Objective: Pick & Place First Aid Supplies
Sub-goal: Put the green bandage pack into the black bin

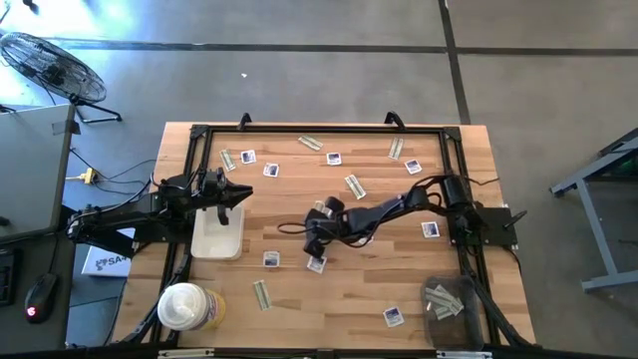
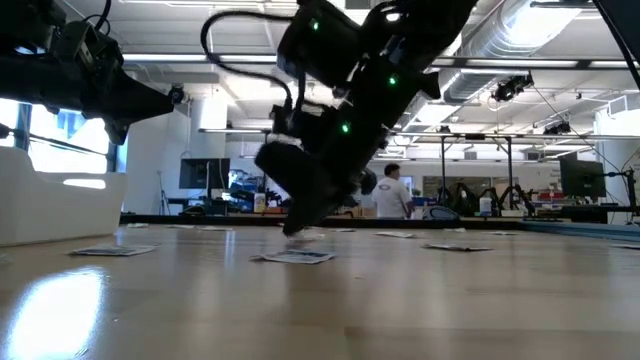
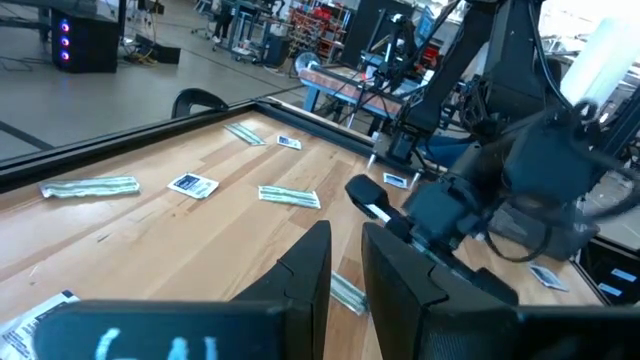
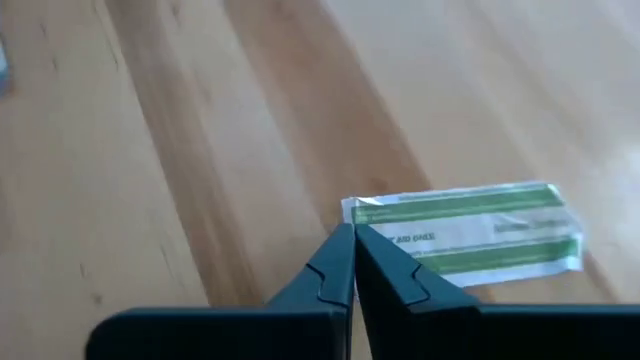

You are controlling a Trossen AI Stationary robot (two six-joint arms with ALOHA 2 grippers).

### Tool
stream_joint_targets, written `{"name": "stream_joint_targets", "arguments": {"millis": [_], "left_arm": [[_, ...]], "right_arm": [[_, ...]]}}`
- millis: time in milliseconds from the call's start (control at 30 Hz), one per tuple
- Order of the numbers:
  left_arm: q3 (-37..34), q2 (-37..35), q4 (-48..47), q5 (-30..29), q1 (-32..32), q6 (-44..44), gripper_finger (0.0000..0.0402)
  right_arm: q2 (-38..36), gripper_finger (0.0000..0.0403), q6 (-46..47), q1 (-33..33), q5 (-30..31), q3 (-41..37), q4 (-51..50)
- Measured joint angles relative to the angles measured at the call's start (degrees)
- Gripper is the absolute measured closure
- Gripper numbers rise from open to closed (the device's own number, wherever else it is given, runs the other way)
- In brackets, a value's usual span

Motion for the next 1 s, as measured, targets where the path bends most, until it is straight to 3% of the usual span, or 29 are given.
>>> {"name": "stream_joint_targets", "arguments": {"millis": [333, 567, 1000], "left_arm": [[0.01, 0.0, 0.01, 0.0, 0.0, 0.0, 0.0341], [0.0, 0.0, 0.0, 0.0, -0.01, 0.0, 0.0341], [0.0, 0.0, 0.0, 0.02, -0.01, 0.0, 0.0341]], "right_arm": [[-7.5, 0.0401, -0.28, 2.34, 1.42, 0.14, 0.44], [-8.26, 0.0402, 0.0, 3.68, 0.77, 0.15, 0.04], [-15.27, 0.0402, 5.01, 6.83, 1.64, 0.2, -9.78]]}}
